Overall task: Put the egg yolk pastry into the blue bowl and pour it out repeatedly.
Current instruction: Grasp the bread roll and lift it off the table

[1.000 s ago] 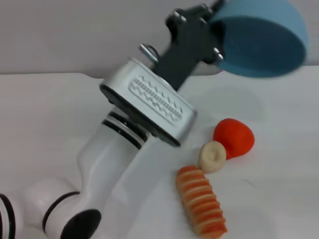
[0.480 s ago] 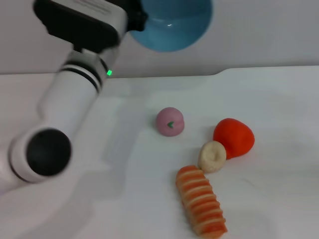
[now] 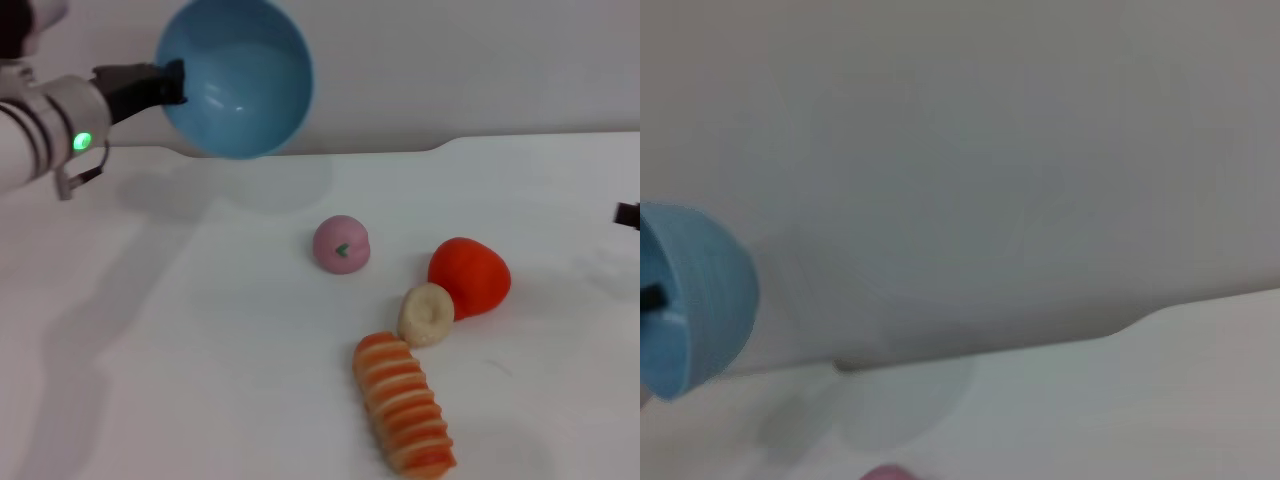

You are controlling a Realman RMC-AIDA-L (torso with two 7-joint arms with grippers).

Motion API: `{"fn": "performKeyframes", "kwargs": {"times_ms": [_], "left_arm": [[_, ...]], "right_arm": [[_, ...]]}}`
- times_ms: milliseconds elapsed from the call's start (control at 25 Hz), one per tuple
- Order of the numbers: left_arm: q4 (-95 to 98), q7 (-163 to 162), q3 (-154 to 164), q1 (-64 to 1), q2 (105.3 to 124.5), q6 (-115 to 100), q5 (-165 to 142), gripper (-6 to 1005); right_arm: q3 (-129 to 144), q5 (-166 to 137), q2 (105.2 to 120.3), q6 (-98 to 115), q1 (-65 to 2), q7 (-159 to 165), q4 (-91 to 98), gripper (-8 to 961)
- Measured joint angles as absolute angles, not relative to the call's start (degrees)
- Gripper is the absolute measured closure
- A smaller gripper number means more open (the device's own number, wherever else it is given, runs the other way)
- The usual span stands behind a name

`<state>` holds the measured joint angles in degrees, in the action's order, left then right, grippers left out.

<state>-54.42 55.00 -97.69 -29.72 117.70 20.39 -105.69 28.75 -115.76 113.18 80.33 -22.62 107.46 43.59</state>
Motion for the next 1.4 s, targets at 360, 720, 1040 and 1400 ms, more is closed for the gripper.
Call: {"fn": "performKeyframes", "kwargs": {"times_ms": [360, 720, 1040, 1400], "left_arm": [[-60.73, 34.83, -107.78, -30.17, 117.58, 45.67, -131.79, 999], [-70.90, 23.38, -108.79, -29.77, 117.67, 62.52, -144.23, 1000], [-73.25, 23.12, -108.38, -29.52, 117.74, 65.87, -145.43, 999], [-75.97, 22.78, -107.73, -29.97, 117.76, 67.96, -147.16, 999]], "right_arm": [[39.87, -116.83, 113.79, 81.09, -25.82, 112.86, 51.98, 577], [50.14, -122.79, 115.05, 84.10, -28.77, 124.68, 61.42, 574], [52.12, -125.51, 118.24, 82.09, -30.91, 134.33, 61.30, 572], [52.33, -125.77, 118.35, 80.04, -30.14, 140.21, 55.57, 561]]}}
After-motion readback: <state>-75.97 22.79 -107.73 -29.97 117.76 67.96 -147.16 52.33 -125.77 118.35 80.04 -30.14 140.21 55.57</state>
